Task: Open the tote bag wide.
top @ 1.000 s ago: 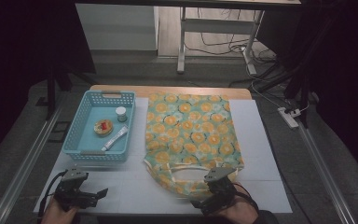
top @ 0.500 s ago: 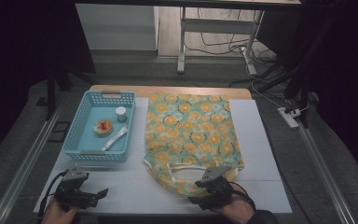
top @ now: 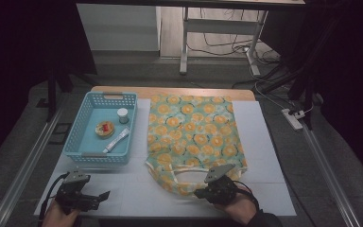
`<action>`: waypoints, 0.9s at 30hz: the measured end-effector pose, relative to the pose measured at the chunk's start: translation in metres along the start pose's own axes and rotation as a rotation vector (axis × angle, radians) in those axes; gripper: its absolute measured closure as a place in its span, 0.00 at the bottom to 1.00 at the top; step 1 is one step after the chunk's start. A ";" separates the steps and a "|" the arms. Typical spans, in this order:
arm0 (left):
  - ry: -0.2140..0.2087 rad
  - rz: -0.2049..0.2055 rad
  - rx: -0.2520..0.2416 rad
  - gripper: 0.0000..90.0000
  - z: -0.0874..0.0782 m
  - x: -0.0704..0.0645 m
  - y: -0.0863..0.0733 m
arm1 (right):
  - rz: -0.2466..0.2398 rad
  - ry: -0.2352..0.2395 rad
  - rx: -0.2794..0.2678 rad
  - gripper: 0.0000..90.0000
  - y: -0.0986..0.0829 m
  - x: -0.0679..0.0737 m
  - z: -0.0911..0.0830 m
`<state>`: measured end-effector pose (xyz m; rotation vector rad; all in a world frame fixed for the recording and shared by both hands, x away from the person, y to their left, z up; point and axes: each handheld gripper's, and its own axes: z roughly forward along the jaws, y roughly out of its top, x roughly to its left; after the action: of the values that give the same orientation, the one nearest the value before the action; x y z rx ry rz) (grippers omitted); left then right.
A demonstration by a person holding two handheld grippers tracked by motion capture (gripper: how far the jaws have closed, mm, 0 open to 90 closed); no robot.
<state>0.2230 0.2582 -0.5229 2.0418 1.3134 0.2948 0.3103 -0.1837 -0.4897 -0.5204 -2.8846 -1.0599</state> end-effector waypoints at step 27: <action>-0.003 -0.023 -0.002 0.03 0.000 0.002 0.000 | 0.023 -0.091 -0.112 0.99 0.040 -0.044 -0.016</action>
<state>0.2239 0.2602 -0.5232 2.0234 1.3332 0.2826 0.3633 -0.1787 -0.4580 -0.6213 -2.9004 -1.2309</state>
